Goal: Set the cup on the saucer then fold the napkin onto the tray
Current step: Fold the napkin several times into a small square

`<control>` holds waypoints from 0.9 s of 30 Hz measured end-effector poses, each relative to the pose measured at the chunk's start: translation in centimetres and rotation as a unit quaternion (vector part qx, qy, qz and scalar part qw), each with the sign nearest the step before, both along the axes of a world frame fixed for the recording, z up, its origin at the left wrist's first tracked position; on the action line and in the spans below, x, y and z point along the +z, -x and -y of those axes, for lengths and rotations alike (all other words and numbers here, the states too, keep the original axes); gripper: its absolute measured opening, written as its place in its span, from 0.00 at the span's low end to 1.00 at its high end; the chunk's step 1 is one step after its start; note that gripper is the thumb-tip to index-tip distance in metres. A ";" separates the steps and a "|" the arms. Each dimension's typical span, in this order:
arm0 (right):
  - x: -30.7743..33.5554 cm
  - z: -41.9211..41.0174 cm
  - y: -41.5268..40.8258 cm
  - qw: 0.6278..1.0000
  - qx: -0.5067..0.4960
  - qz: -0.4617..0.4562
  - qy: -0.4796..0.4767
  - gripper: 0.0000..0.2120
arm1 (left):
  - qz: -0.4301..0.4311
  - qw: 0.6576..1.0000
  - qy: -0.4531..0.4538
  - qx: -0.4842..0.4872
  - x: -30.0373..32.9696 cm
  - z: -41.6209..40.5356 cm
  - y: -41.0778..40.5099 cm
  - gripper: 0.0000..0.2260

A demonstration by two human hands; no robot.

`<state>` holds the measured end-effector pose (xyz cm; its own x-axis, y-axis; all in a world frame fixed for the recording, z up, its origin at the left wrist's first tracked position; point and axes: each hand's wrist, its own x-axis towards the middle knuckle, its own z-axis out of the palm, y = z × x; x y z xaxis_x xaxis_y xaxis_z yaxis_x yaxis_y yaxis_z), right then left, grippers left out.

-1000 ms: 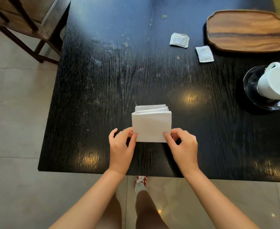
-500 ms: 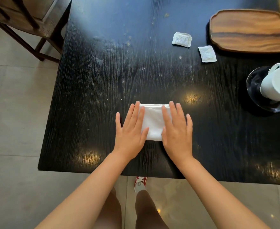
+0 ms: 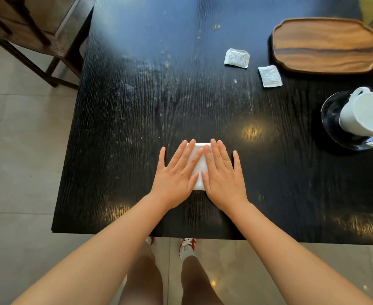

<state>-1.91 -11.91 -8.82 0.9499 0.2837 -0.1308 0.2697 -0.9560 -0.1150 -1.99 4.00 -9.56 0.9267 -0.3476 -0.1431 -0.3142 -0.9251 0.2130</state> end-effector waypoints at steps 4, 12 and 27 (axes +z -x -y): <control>0.1 0.0 0.5 1.000 0.001 -0.002 0.001 0.28 | -0.018 0.999 0.048 0.007 0.4 0.0 0.7 0.26; 0.2 -0.1 0.7 1.000 0.003 -0.007 -0.002 0.29 | -0.007 0.919 0.243 0.310 3.6 1.6 2.5 0.12; 1.1 -0.3 1.8 0.994 -0.032 -0.051 -0.090 0.29 | -0.266 0.787 0.406 0.381 6.0 0.4 -0.9 0.05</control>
